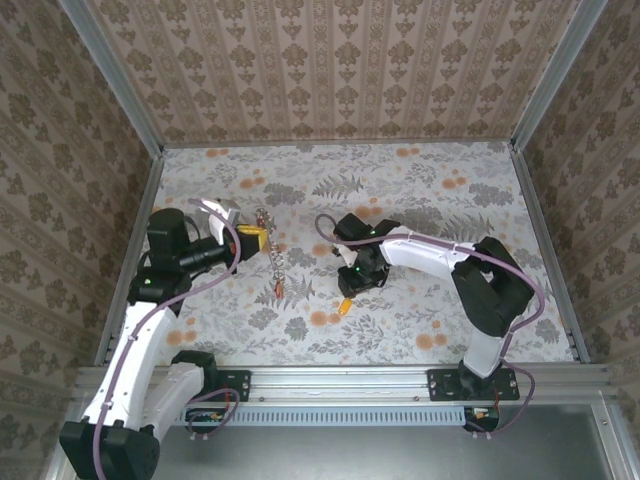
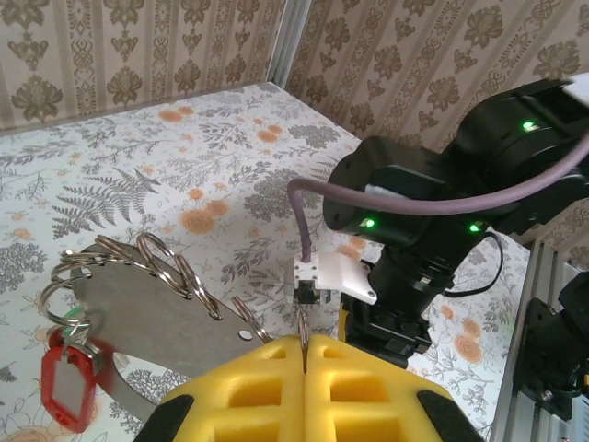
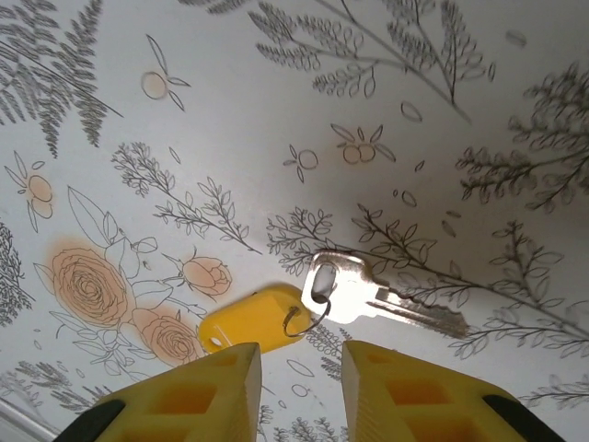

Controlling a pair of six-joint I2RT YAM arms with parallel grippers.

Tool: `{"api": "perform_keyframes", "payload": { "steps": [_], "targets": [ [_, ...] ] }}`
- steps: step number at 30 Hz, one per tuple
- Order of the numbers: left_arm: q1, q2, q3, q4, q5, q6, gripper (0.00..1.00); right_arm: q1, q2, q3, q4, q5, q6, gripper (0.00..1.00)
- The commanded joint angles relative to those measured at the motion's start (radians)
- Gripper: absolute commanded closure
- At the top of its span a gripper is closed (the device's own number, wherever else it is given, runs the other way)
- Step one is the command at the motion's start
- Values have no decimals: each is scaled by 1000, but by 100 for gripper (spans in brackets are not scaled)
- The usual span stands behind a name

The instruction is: Put the keys on the keyring

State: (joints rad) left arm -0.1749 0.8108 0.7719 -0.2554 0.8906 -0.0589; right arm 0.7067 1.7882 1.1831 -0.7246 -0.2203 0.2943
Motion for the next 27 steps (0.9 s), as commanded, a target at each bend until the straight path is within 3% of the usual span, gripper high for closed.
{"api": "perform_keyframes", "payload": {
  "steps": [1, 7, 27],
  "targets": [
    [2, -24, 0, 5, 21, 11, 100, -4, 25, 9, -36, -86, 72, 71],
    [-5, -46, 0, -3, 19, 18, 100, -6, 66, 5, 20, -136, 128, 73],
    [-15, -75, 0, 1, 29, 21, 100, -56, 53, -36, -27, 32, 75, 79]
  ]
}}
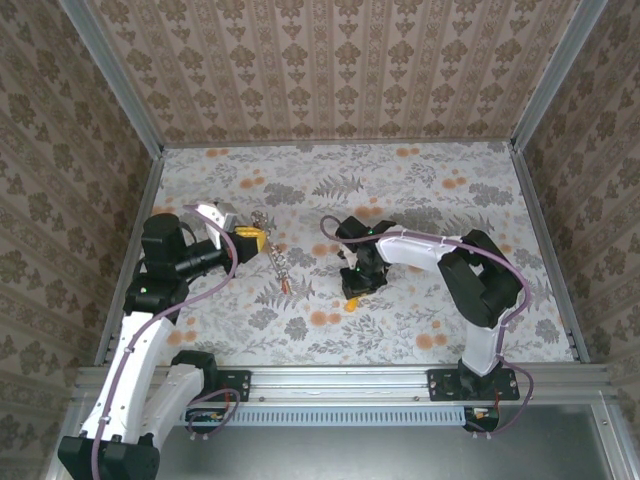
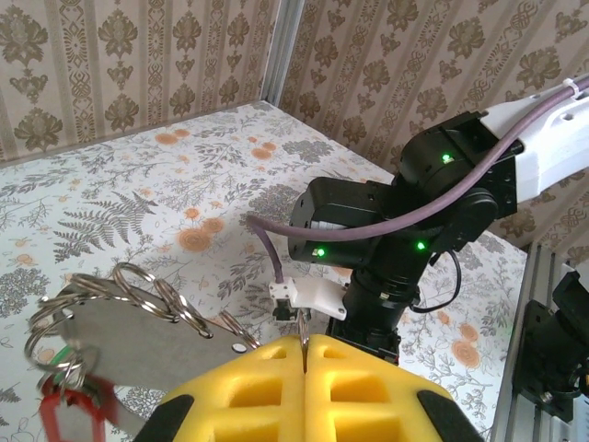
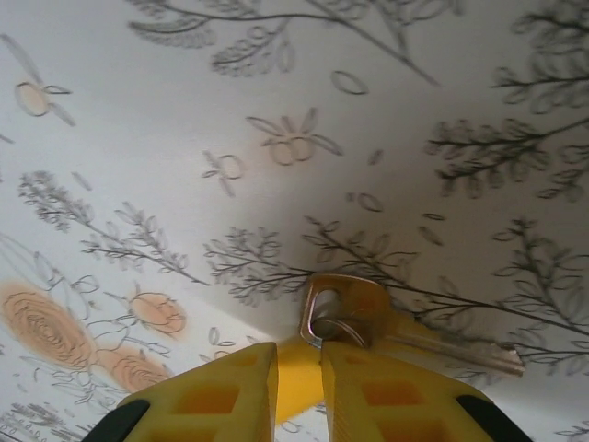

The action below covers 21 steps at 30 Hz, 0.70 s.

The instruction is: Put the keys on the keyring

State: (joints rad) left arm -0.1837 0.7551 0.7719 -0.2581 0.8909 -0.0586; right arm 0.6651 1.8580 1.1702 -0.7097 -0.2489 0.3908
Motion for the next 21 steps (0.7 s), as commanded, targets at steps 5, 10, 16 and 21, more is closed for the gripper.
{"api": "perform_keyframes", "payload": {
  "steps": [5, 10, 16, 21],
  "targets": [
    [-6, -20, -2, 6, 30, 18, 100, -28, -36, -11, -78, 107, -61, 78],
    [-7, -17, -6, 13, 36, 12, 100, -29, -87, 49, -173, 157, -103, 75],
    [-8, -18, -5, 14, 37, 11, 100, -32, -96, 113, -260, 226, -167, 71],
    [-10, -22, -4, 8, 34, 15, 100, -42, -41, 168, -290, 220, -208, 70]
  ]
}}
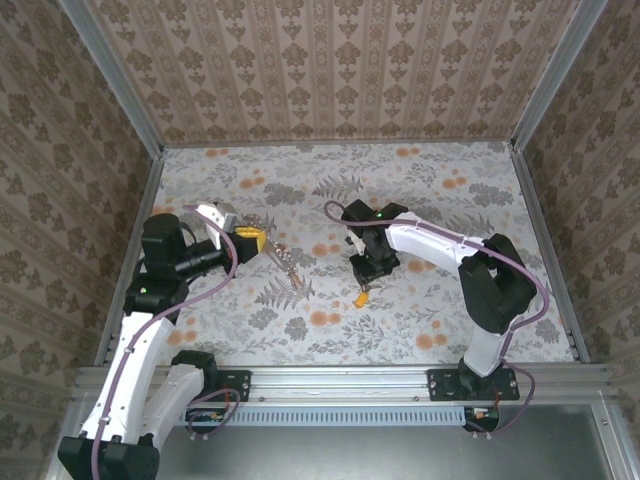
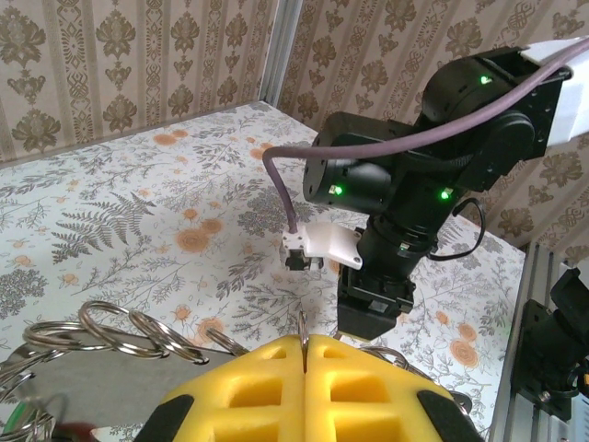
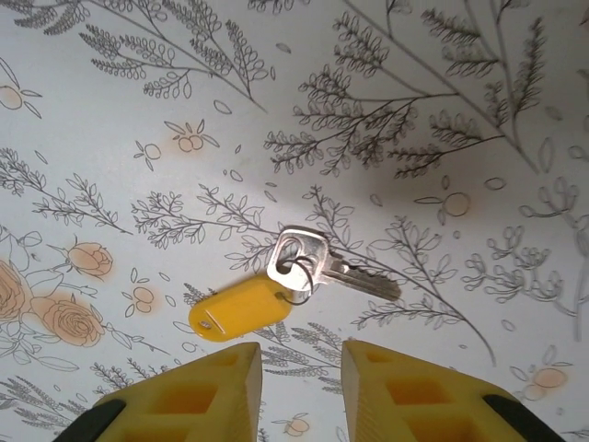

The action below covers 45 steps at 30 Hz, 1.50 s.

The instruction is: Put the keys on the keyring

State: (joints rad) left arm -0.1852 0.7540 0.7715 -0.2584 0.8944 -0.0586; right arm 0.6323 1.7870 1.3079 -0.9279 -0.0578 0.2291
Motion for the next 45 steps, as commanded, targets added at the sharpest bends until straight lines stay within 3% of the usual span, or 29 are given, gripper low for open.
{"api": "perform_keyframes", "payload": {
  "steps": [1, 10, 33, 39, 45],
  "targets": [
    [-8, -22, -3, 7, 31, 16, 100, -9, 38, 34, -72, 17, -51, 70],
    [-8, -29, -1, 4, 31, 20, 100, -27, 152, 111, -123, -94, -120, 67],
    [-7, -28, 0, 1, 29, 20, 100, -59, 260, 121, -126, -167, -198, 68],
    [-7, -28, 0, 1, 28, 20, 100, -61, 261, 106, -117, -172, -198, 78],
    [-8, -27, -1, 1, 29, 18, 100, -61, 255, 88, -115, -172, -197, 79]
  ]
}}
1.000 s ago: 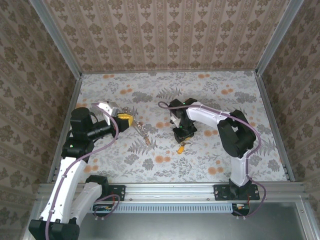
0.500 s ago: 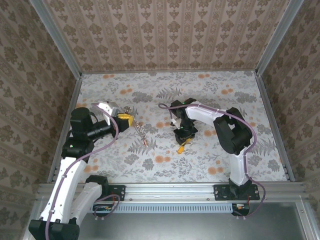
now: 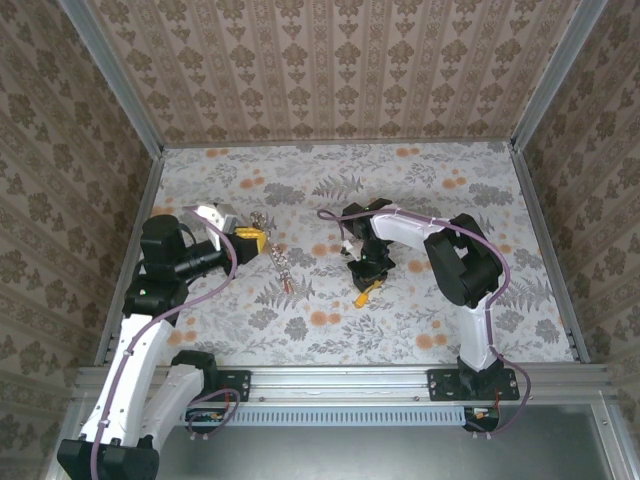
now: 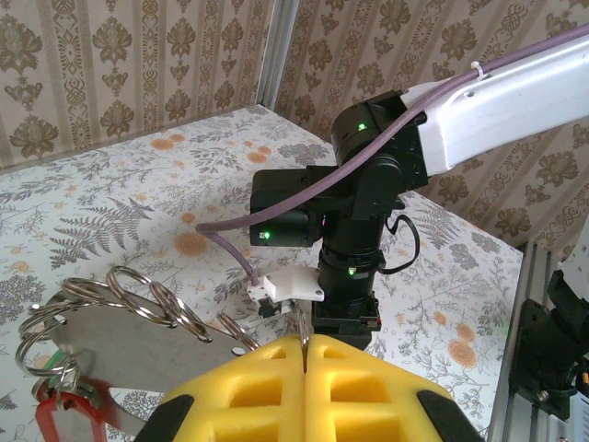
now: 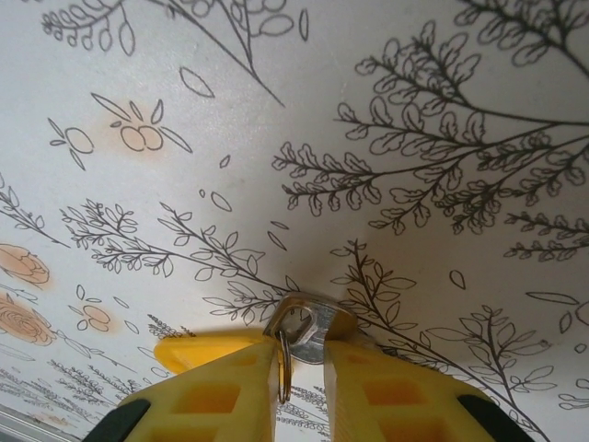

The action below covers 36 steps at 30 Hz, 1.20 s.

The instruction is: Put the keys on the keyring

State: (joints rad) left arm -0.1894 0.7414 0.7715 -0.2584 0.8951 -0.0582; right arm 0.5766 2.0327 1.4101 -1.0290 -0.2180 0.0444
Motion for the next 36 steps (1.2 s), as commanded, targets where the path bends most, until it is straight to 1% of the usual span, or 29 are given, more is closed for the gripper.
{"api": "perform_keyframes", "payload": {
  "steps": [1, 4, 8, 12, 15, 17, 19, 22, 23, 26, 29, 30, 32, 36],
  "targets": [
    [-4, -14, 0, 1, 29, 19, 100, -5, 10, -13, -14, -9, -14, 79],
    [-4, -15, -1, 0, 27, 18, 100, -5, 12, -10, -10, -5, -12, 80],
    [-4, -15, -2, -1, 27, 18, 100, -6, 5, -14, -6, -3, -9, 89],
    [-4, -15, -1, 0, 25, 20, 100, -6, -23, -23, 0, 15, 0, 94],
    [-2, -13, -1, 0, 24, 19, 100, -6, -80, -54, 30, 28, 27, 97],
    [-3, -11, -2, -1, 24, 18, 100, -3, -141, -96, 81, 22, 60, 97],
    [-4, -10, -3, 1, 25, 16, 100, 2, -231, -173, 174, 35, 109, 98],
    [-4, -7, -4, 6, 27, 12, 100, 22, -432, -344, 417, 56, 197, 99],
    [-3, -5, -5, 7, 30, 11, 100, 38, -504, -416, 521, 69, 221, 100],
    [-4, -2, -6, 12, 32, 6, 100, 101, -690, -581, 772, 160, 264, 100],
    [-2, 0, -8, 15, 33, 4, 100, 196, -821, -753, 1026, 297, 252, 98],
    [-1, 1, -8, 16, 33, 3, 100, 208, -847, -812, 1105, 335, 265, 97],
    [-1, 5, -8, 16, 33, 1, 100, 201, -850, -879, 1188, 347, 313, 97],
    [1, 8, -9, 18, 34, -1, 100, 202, -813, -959, 1284, 313, 364, 97]
  ]
}}
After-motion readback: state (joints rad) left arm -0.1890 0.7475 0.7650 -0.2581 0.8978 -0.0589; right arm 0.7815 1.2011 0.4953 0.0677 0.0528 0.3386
